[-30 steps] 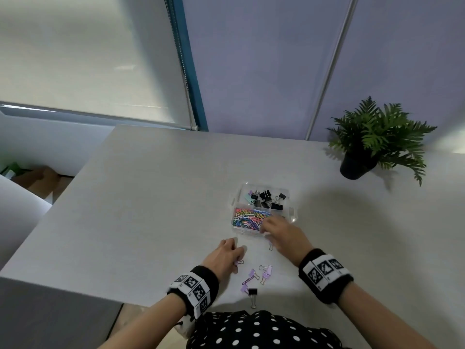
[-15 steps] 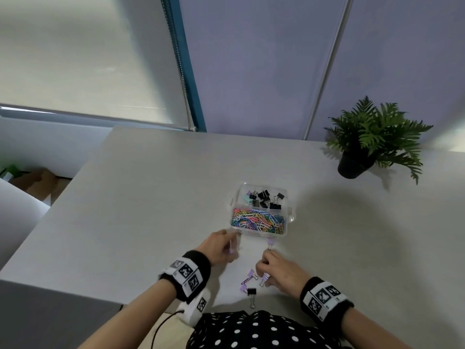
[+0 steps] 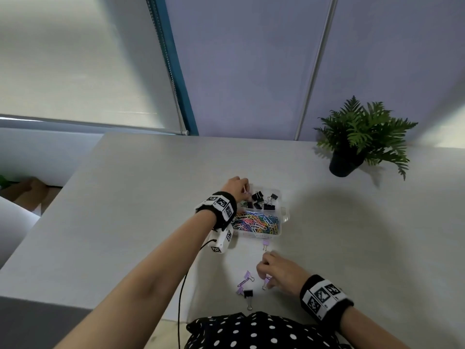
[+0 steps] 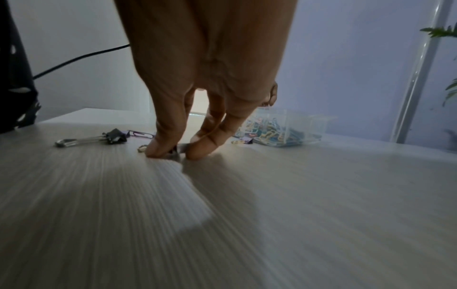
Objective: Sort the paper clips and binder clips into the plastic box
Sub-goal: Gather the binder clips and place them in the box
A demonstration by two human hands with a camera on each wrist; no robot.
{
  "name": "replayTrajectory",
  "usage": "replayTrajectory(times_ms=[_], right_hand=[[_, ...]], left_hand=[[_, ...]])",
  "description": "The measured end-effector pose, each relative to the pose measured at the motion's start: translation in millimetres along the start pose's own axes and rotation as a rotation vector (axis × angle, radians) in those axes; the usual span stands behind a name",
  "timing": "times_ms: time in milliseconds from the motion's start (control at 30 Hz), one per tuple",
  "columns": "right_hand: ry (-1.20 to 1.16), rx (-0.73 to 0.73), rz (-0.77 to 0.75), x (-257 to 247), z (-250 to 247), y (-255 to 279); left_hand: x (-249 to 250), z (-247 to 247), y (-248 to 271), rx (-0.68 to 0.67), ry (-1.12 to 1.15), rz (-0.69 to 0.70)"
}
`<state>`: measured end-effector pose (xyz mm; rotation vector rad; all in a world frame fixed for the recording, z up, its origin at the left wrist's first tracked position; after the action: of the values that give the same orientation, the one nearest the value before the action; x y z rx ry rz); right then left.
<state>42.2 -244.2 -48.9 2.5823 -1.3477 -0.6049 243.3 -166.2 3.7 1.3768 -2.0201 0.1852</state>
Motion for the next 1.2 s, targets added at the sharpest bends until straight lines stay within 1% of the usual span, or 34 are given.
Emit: replayTrajectory(times_ms=[67,133,233,300,367,433,500,567,667,733,800,867,900,933,967,1000,1033,1067,1100,1133,1167,1200], right_hand=[[-0.004,-0.021,-0.016,1.3,0.4,0.3],[-0.026,-0.012,-0.019,3.1,0.4,0.9],[-0.06,0.022,-0.024,6.4,1.7,3.2],[-0.063,0.05,-0.037,8.7,1.9,4.6],[-0.09,0.057,-0.042,12.2,1.9,5.4],[-0.182,0.043,-0.023,16.4,-0.9,7.1],[-0.394,0.033,0.025,22.3,-10.3,9.5],[-0.598,0.088,0.081,28.8,-32.8,11.0],[-0.733,0.316,0.162,48.0,-87.1,2.4],[-0.756,0.468,0.241,67.0,-122.1,-10.5],[-0.738,0.554,0.343,88.2,-142.8,-30.7],[-0.725,0.555,0.462,107.3,-149.3,-53.1],[-0.705,0.515,0.506,112.6,-148.6,-64.1],[-0.646,0.439,0.527,113.6,-146.4,-73.4],[-0.511,0.352,0.522,110.3,-144.0,-80.1],[-0.338,0.302,0.487,102.4,-142.9,-83.8],[-0.186,0.31,0.419,87.6,-144.6,-82.5],[-0.086,0.374,0.296,65.2,-146.9,-77.9],[-0.051,0.448,0.139,38.7,-145.8,-69.2],[-0.052,0.449,-0.009,14.1,-136.1,-60.2],[-0.059,0.363,-0.118,-7.2,-120.7,-51.8],[-0.045,0.234,-0.184,-22.7,-99.8,-44.8]], left_hand=[[-8.8,6.4,0.2,-0.048,-0.019,-0.023],[-9.3,5.0,9.4,-0.036,-0.01,0.01],[1.8,-1.1,42.7,0.02,-0.012,0.155],[5.6,2.4,72.7,0.02,0.027,0.269],[3.1,15.6,103.4,-0.055,0.055,0.358],[-2.7,35.5,132.6,-0.187,0.04,0.388],[-8.8,53.4,156.5,-0.299,-0.006,0.367],[-16.5,68.0,169.1,-0.368,-0.06,0.332],[-26.4,83.1,172.6,-0.414,-0.078,0.275],[-24.6,89.3,171.8,-0.4,-0.098,0.253],[-18.3,93.6,169.3,-0.359,-0.075,0.209],[-15.5,96.3,166.5,-0.313,-0.034,0.112],[-15.9,97.5,166.2,-0.302,-0.023,0.06],[-17.9,99.7,167.3,-0.302,-0.015,0.022],[-19.9,101.7,169.0,-0.306,-0.007,0.002],[-22.5,102.6,172.0,-0.311,-0.001,-0.006],[-26.3,102.5,175.5,-0.316,0.012,-0.015],[-30.1,101.4,178.3,-0.313,0.03,-0.023],[-34.8,100.0,180.5,-0.305,0.043,-0.033],[-38.5,98.2,182.0,-0.288,0.052,-0.035],[-40.7,95.9,182.8,-0.265,0.054,-0.033],[-41.6,93.8,183.2,-0.245,0.056,-0.028]])
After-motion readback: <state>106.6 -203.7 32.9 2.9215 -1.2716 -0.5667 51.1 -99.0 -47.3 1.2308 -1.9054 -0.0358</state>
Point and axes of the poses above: each hand's wrist, its own y-axis away from the middle knuckle, its own z-axis out of the palm, x = y × z, the point moved 7 cm from there along -y, towards the middle knuckle, and after that the axes turned 12 degrees about y, right-handed, at the moved point
